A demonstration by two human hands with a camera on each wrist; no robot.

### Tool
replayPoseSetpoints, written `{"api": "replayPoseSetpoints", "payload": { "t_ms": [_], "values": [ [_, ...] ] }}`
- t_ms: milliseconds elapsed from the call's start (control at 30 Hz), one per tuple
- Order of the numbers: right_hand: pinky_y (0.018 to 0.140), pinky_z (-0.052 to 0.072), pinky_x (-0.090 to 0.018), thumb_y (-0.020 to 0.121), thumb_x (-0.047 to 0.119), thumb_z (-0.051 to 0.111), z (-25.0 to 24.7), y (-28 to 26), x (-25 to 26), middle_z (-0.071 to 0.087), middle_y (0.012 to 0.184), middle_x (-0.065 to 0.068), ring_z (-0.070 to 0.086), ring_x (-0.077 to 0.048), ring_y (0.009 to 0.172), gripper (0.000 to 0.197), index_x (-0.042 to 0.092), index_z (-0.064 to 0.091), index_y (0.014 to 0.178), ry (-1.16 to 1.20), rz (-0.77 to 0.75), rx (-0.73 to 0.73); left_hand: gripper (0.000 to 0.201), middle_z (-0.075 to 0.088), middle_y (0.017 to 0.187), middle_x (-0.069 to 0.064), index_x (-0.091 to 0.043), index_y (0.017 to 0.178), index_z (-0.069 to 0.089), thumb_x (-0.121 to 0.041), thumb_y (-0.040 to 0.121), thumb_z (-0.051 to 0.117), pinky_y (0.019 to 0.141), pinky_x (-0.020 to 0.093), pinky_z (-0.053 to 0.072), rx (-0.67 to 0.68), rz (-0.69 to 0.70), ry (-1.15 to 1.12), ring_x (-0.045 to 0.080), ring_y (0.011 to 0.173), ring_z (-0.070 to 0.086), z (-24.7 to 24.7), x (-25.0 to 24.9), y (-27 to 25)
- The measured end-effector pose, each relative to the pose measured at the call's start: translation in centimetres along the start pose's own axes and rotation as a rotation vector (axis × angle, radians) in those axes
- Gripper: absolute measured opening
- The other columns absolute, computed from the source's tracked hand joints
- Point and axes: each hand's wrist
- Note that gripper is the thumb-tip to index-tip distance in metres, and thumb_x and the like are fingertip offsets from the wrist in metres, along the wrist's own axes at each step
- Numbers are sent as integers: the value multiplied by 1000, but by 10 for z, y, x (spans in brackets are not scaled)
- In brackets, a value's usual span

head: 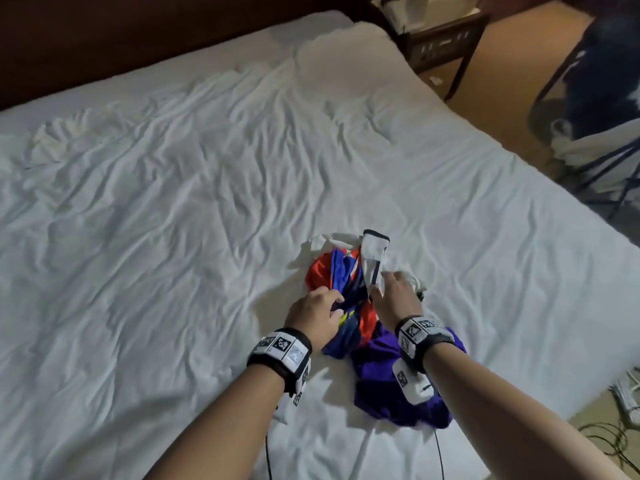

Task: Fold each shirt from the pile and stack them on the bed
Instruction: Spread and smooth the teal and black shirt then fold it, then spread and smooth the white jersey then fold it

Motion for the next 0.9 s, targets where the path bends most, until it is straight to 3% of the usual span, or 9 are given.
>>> {"api": "replayPoseSetpoints", "payload": {
  "t_ms": [67, 133, 267, 400, 533, 667, 733, 800, 900],
  "values": [
    [94, 45, -44, 96, 54, 48, 5, 33, -9, 54, 129, -13, 54, -35, 120, 55, 10, 57, 128, 47, 56, 26, 24, 69, 121, 0, -20, 118, 70, -24, 96, 65, 92, 36, 52, 13, -22, -64, 25, 110, 64, 13, -7, 33],
    [83, 46, -41, 93, 58, 48, 13, 58, -15, 58, 113, -9, 59, -33, 107, 50, 12, 61, 109, 28, 79, 64, 24, 72, 120, 5, -19, 118, 72, -18, 97, 62, 96, 38, 53, 37, -71, -118, 27, 109, 66, 26, -12, 65],
    [69, 40, -39, 99, 27, 50, 20, 79, -25, 64, 90, -13, 59, -37, 89, 22, 14, 51, 81, 181, 87, -3, 36, 68, 130, 12, -15, 133, 66, -9, 99, 54, 105, 38, 50, 127, -201, -238, 30, 121, 63, 48, -19, 111],
    [57, 36, -36, 104, 22, 47, -18, 72, -15, 55, 72, 0, 50, -20, 66, 16, 14, 47, 90, 536, 108, -180, 86, 43, 154, 2, -33, 152, 34, -41, 77, 76, 114, 49, 38, 127, -147, -198, 26, 142, 39, 50, -30, 133],
    [57, 34, -21, 106, 19, 47, -88, 66, 17, 49, 69, 10, 44, -1, 60, 24, 20, 42, 82, 716, -46, -357, 114, 40, 150, 0, -38, 155, 21, -61, 61, 82, 113, 54, 32, 69, -28, -169, 28, 137, 35, 35, -54, 152],
    [61, 33, -22, 104, 18, 47, -159, 73, 59, 41, 66, 14, 37, -1, 60, 27, 20, 40, 78, 835, -209, -498, 69, 62, 117, 4, -25, 119, 61, -67, 67, 75, 98, 43, 43, 75, 41, -175, 27, 115, 54, 12, -86, 158],
    [62, 31, -17, 104, 14, 46, -190, 76, 82, 38, 69, 9, 35, -1, 62, 25, 13, 43, 80, 861, -301, -555, 55, 72, 103, 1, -27, 100, 64, -71, 66, 66, 91, 43, 50, 57, 0, -338, 25, 102, 66, -10, -97, 158],
    [61, 30, -20, 104, 16, 46, -218, 77, 102, 35, 67, 8, 33, -3, 61, 26, 9, 42, 79, 867, -368, -615, 47, 75, 93, -2, -26, 100, 67, -64, 73, 70, 84, 42, 55, -13, -20, -541, 19, 89, 72, -39, -106, 152],
    [61, 30, -31, 106, 27, 46, -245, 80, 121, 44, 67, 8, 40, -7, 62, 24, 14, 47, 86, 791, -369, -570, 37, 60, 63, -7, -11, 87, 69, -48, 88, 69, 60, 31, 43, -159, 18, -696, 9, 53, 51, -99, -117, 126]
  ]
}}
Point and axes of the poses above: each hand's wrist, its own y-axis towards the middle knuckle, its own z-axis out of the palm, x = y × z
